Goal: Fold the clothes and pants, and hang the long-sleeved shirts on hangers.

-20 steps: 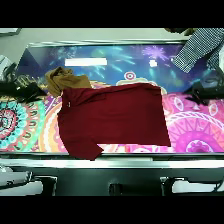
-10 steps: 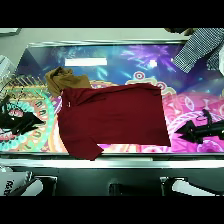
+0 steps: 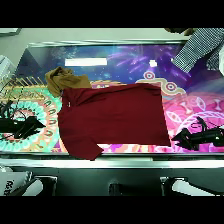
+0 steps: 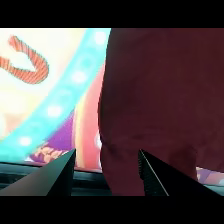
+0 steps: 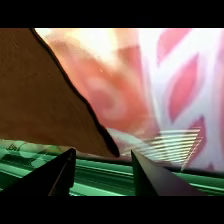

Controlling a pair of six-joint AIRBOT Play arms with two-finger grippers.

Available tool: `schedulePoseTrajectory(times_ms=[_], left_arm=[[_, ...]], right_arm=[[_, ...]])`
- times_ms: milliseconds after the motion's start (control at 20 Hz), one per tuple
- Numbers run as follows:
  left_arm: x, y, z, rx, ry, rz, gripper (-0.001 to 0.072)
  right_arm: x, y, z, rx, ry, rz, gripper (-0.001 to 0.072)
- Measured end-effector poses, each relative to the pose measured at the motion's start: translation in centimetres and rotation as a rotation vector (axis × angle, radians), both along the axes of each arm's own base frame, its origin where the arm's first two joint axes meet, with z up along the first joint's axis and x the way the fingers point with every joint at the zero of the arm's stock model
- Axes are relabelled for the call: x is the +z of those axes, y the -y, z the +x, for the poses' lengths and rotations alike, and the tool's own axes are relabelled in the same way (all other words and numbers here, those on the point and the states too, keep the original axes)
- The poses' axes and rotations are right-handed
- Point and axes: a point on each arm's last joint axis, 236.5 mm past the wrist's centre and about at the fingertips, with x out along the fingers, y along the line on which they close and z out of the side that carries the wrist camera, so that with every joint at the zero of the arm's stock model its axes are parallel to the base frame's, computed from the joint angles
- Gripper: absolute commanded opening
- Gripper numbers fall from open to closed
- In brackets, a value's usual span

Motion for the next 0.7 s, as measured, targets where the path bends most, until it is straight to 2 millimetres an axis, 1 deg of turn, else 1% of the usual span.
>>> schedulePoseTrajectory(times_ms=[100,250,550,600,700], left_arm=[[0.0,0.0,0.0,0.002,0.001,0.001,0.0455],[0.0,0.0,0.0,0.002,0.001,0.001,0.0455],[0.0,-0.2,0.2,0.007,0.009,0.006,0.0455],[-0.1,-0.2,0.3,0.009,0.013,0.009,0.0455],[-0.1,-0.4,0.6,0.015,0.022,0.014,0.0456]], right_arm=[[-0.4,-0.3,-0.3,-0.001,-0.003,0.005,0.0423],[-0.7,-1.4,-0.7,-0.008,-0.003,0.041,0.0423],[-1.3,-3.1,-0.6,-0.035,0.027,0.090,0.0419],[-1.4,-3.4,-0.7,-0.037,0.028,0.097,0.0407],[-1.8,-3.9,-1.0,-0.036,0.024,0.103,0.0256]])
